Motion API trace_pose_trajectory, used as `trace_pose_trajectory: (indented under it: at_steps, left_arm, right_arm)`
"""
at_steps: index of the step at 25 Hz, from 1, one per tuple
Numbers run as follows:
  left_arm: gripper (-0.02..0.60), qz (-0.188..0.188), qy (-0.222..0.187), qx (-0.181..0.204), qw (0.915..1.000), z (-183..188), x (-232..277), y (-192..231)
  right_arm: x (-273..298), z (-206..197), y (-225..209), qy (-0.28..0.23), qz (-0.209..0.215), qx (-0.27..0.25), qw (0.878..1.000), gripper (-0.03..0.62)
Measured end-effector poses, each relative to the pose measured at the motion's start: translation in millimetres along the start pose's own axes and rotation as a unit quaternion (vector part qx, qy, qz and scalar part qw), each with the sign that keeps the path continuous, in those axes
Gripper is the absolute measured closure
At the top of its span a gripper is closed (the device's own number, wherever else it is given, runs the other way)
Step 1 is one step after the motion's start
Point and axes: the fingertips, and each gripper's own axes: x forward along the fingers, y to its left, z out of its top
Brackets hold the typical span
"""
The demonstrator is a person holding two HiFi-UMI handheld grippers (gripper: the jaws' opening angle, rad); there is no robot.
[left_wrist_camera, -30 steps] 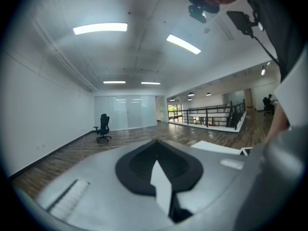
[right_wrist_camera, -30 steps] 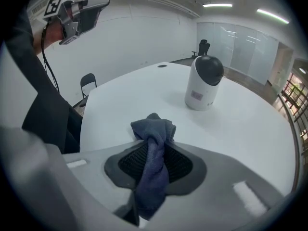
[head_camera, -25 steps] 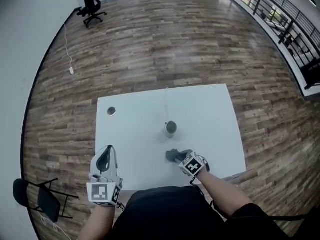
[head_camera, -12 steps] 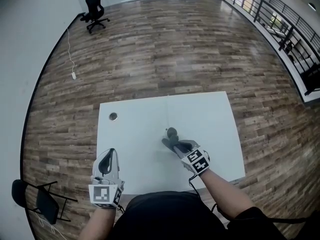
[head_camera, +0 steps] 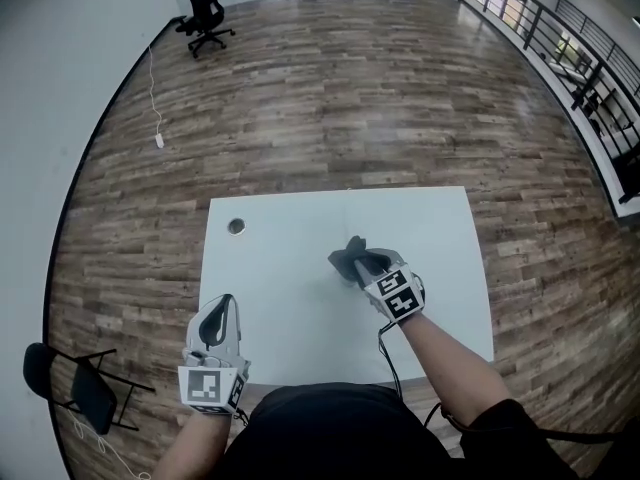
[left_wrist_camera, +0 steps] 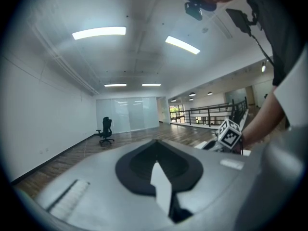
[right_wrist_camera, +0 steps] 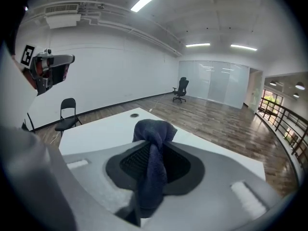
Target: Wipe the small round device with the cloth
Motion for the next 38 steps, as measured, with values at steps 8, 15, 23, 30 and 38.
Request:
trace_pose_trajectory:
  at_steps: [8, 15, 23, 30, 38]
  left_arm:
    - [0.574, 0.030, 0.008, 0.001, 0.9995, -6, -12, 15]
    - [0.574, 0.039, 0.015, -0.007, 0.9991, -9, -15, 18]
    - [0.574, 0.043, 0.021, -0.010, 0.9988, -10, -18, 26]
    - [0.574, 0.039, 0.014, -0.010, 0.9991, -9, -18, 22]
    - [0.574, 0.035, 0.020, -0.018, 0.9990, -16, -21, 14]
  right_arm:
    - [-17, 27, -45, -0.081, -0.108, 0.001, 0.991, 0.519]
    - [7, -3, -6, -0.010, -0.035, -0.017, 0.999, 0.519]
    - [15, -19, 22, 0.024, -0.003, -0.038, 0.999, 0.517]
    - [13, -24, 26, 0.013, 0.010, -0.001, 1.000, 0.517]
    - [8, -34, 38, 0.023, 0.024, -0.042, 0.999, 0.517]
